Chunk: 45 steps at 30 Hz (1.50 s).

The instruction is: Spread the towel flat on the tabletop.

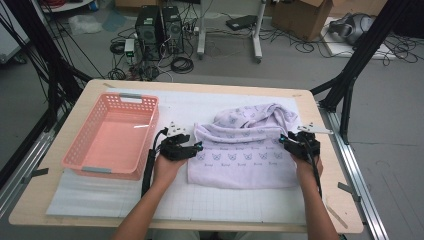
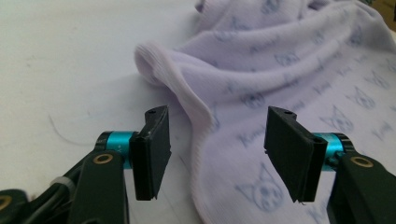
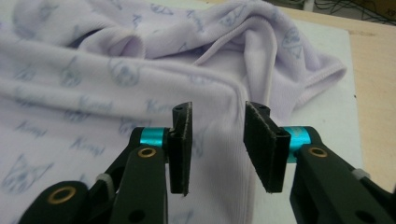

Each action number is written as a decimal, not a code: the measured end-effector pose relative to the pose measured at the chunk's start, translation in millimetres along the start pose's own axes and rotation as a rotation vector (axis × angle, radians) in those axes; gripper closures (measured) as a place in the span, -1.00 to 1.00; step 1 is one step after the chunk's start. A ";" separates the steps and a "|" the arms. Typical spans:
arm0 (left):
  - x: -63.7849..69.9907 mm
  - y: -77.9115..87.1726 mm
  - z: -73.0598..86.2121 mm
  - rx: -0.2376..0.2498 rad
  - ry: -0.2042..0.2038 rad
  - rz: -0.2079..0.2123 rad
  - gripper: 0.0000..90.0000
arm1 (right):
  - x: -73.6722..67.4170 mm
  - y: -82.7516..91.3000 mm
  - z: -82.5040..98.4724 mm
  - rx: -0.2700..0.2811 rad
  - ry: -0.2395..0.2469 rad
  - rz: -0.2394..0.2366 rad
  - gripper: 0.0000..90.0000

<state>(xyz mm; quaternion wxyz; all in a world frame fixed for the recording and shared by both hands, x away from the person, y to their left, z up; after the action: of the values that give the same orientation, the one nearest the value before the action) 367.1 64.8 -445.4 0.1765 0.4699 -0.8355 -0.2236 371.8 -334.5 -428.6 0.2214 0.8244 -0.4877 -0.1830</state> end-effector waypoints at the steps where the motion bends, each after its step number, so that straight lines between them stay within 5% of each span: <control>1: 2.1 3.4 1.8 0.003 -0.006 0.008 -0.15 | -0.6 5.0 3.8 -0.006 0.005 -0.010 0.32; 8: 13.8 21.5 22.2 -0.024 -0.058 0.033 -0.13 | -7.2 36.5 45.7 -0.076 0.029 -0.053 0.15; 11: 16.1 23.7 32.9 -0.047 -0.058 0.057 -0.13 | -13.3 40.3 64.1 -0.153 0.087 -0.053 0.10; 16: 17.5 25.5 38.7 -0.070 -0.035 0.114 -0.16 | -17.3 46.3 73.7 -0.117 0.049 -0.058 0.02; 17: 19.6 25.8 40.1 -0.091 -0.056 0.128 -0.15 | -17.6 47.0 74.0 -0.118 0.033 -0.061 -0.02; 23: 31.0 27.0 42.0 -0.096 -0.166 0.050 -0.14 | -19.1 48.6 74.5 -0.136 0.049 -0.062 -0.09; 25: 33.6 27.6 42.7 -0.096 -0.189 0.020 -0.05 | -18.2 49.5 75.0 -0.147 0.031 -0.086 -0.12; 28: 32.8 28.8 43.0 -0.088 -0.168 0.014 0.16 | -17.5 50.4 74.9 -0.160 0.043 -0.100 -0.15; 32: 32.2 29.0 43.1 -0.087 -0.170 0.033 0.47 | -17.1 49.8 75.0 -0.159 0.055 -0.107 -0.15; 34: 29.3 28.5 42.7 -0.090 -0.137 0.053 0.62 | -17.1 49.5 74.8 -0.160 0.046 -0.107 -0.15; 36: 26.1 27.6 42.3 -0.099 -0.107 0.086 0.84 | -18.0 49.3 74.0 -0.168 0.043 -0.102 -0.08; 40: 24.4 28.0 42.5 -0.105 -0.094 0.102 0.89 | -22.7 50.4 74.1 -0.162 0.053 -0.120 0.32; 42: 24.8 29.8 43.6 -0.102 -0.079 0.105 0.90 | -23.6 51.7 74.7 -0.152 0.038 -0.144 0.78; 43: 24.7 31.6 44.7 -0.101 -0.075 0.104 0.90 | -24.6 52.5 75.2 -0.150 0.031 -0.167 0.87; 45: 26.0 36.1 47.4 -0.096 -0.062 0.107 0.91 | -28.4 53.9 75.9 -0.153 0.047 -0.142 0.89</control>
<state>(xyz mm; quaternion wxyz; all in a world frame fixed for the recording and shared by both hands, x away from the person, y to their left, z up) 304.7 68.7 -463.5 0.1844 0.4085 -0.8528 -0.2680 280.6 -346.5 -460.3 0.2817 0.8416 -0.4074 -0.2154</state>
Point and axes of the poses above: each handheld gripper's, and its own axes: y roughly backward along the jaws, z roughly out of its underside, x roughly to its right, the point moved 2 cm from there along -y, roughly forward along the jaws, and after that the axes turned 9 degrees about -z, right-handed, at the moved point
